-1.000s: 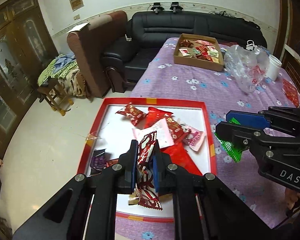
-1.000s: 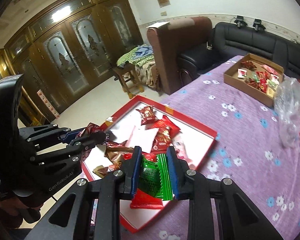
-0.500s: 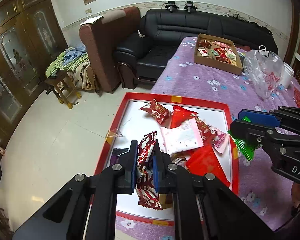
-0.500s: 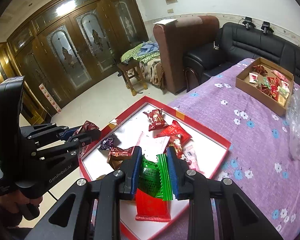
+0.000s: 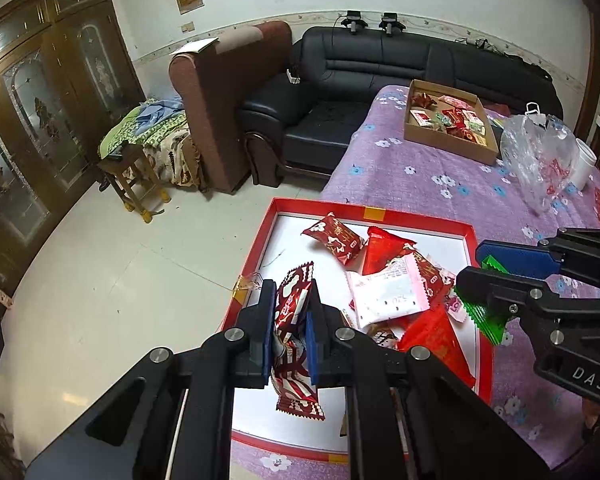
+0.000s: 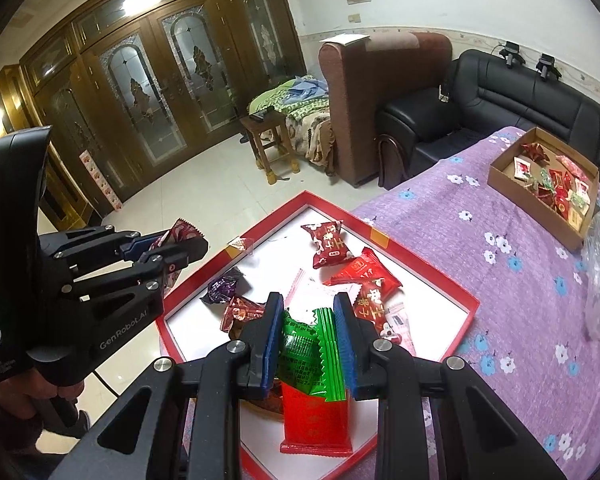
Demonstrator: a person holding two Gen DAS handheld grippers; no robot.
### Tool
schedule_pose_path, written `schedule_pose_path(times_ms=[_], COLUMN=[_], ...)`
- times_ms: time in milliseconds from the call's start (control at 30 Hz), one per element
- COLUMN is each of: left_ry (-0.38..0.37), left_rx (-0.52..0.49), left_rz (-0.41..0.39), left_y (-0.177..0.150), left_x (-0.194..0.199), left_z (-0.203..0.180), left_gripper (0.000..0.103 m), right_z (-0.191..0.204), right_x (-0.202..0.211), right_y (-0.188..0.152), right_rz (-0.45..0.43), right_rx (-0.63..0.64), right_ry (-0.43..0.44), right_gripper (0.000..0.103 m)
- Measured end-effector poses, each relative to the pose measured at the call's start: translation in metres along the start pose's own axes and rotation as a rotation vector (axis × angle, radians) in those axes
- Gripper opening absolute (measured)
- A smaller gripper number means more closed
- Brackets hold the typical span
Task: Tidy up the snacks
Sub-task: 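Open both grippers to drop the packets onto the white tray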
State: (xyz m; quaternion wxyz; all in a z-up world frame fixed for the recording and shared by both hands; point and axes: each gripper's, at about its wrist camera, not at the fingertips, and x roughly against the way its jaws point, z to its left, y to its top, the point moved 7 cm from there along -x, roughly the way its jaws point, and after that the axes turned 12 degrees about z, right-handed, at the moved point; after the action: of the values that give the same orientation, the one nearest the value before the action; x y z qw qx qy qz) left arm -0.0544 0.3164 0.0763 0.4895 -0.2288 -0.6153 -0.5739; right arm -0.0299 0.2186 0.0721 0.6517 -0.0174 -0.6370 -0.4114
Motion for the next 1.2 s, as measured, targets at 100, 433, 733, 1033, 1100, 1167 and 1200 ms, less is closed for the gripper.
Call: schedule_pose_path(times_ms=[100,433,733,1033,1100,1167,1200], left_ry=[0.002,0.011,0.020,0.017,0.019,0.020,0.020], left_rx=[0.005,0.018,0.029,0.026,0.024,0.024,0.025], left_rz=[-0.001,0.007,0.017,0.017,0.019,0.017,0.018], left_y=[0.000,0.000,0.002,0.005,0.005,0.005,0.006], left_x=[-0.001,-0.005,-0.010,-0.013,-0.014,-0.014,-0.014], left_z=[0.002,0.004,0.006,0.004,0.004,0.004,0.005], left_gripper=[0.011,0.011,0.011,0.011,0.011,0.011,0.011], right_z=[0.000,0.000,-0.002,-0.003,-0.002,-0.002,-0.002], right_x=[-0.001,-0.009,-0.016,-0.014,-0.014,-0.014,-0.014], right_y=[0.001,0.011,0.020,0.028,0.028,0.029,0.030], right_rz=[0.003,0.012,0.012,-0.007,-0.007,-0.007,-0.009], right_rx=[0.004,0.020,0.022,0.031,0.030,0.030,0.030], right_ry=[-0.003,-0.011,-0.015,-0.033,-0.033,-0.037,-0.038], right_gripper=[0.026,0.026,0.026,0.026,0.026,0.027,0.028])
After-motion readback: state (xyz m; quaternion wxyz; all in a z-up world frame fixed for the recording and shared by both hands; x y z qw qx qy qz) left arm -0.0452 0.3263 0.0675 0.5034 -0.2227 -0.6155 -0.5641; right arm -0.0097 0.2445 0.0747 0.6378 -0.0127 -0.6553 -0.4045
